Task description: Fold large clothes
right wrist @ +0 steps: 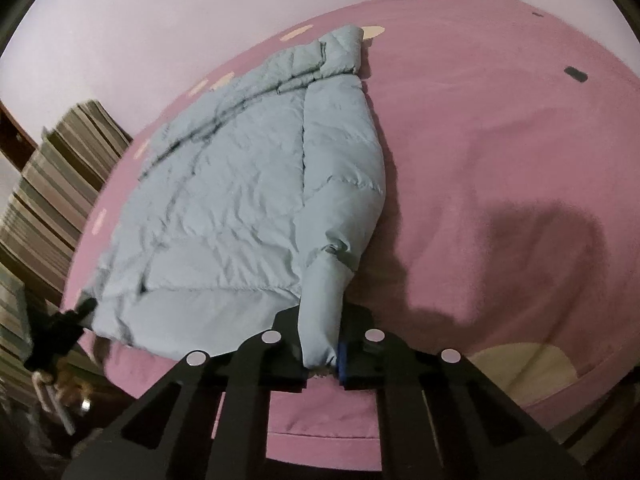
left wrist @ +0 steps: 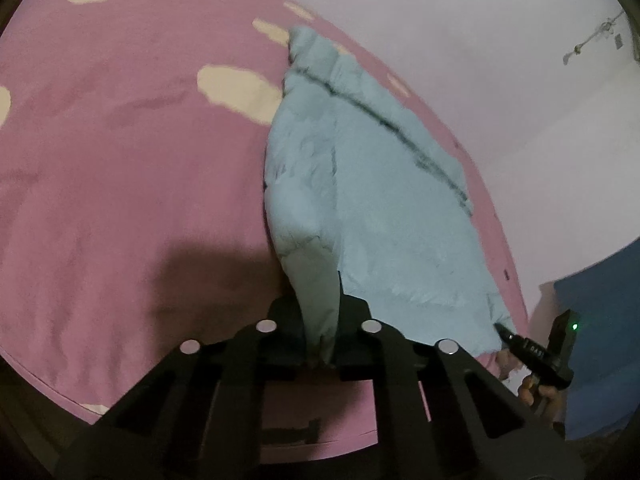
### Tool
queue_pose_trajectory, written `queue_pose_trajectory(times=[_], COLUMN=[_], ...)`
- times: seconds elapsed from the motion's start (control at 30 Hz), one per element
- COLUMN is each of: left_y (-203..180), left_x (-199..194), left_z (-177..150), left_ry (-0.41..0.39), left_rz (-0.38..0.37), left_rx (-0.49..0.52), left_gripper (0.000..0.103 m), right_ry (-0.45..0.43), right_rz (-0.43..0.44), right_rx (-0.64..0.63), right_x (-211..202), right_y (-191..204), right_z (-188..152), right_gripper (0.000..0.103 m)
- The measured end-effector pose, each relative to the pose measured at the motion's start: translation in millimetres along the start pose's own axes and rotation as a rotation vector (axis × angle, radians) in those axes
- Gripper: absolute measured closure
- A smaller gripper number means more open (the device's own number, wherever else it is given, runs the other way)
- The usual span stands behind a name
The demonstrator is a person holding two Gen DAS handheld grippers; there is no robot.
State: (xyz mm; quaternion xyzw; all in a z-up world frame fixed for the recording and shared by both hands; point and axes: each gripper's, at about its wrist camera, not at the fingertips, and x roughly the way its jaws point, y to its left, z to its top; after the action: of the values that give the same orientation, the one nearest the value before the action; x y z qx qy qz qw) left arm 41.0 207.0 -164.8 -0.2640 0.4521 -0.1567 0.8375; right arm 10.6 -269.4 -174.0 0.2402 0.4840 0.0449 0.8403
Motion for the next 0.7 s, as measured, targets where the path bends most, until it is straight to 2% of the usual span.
queue_pose_trajectory(times=[0.2, 0.37, 0.57, 0.7], left_y=[-29.8, -52.0, -63.9, -59.0], left_x=[-23.8, -16.4, 25.6, 66.8], left_z=[36.8, 87.7, 161.0, 211.5], left_ry=[-0.108, -0.158, -0.190, -0.181], left_rz=[-0.040, -0.039, -0.006, 0.017], left_rx=[0.023, 0.057, 0.062, 0.029], left_gripper=[0.097, 0.098, 0.098, 0.098], right_ry=[-0.071, -0.122, -0.176, -0.179], right_rz=[0.143, 0.210, 0.220, 0.196], right_rx=[0.076, 0.084, 0.081, 0.105], right_x=[-25.6, -27.2, -3.2, 40.7], right_y=[-0.9, 8.4, 19.2, 20.2], right_z=[29.8, 81.0, 155.6, 215.0], right_gripper=[0.095, 0.095, 0.095, 0.095])
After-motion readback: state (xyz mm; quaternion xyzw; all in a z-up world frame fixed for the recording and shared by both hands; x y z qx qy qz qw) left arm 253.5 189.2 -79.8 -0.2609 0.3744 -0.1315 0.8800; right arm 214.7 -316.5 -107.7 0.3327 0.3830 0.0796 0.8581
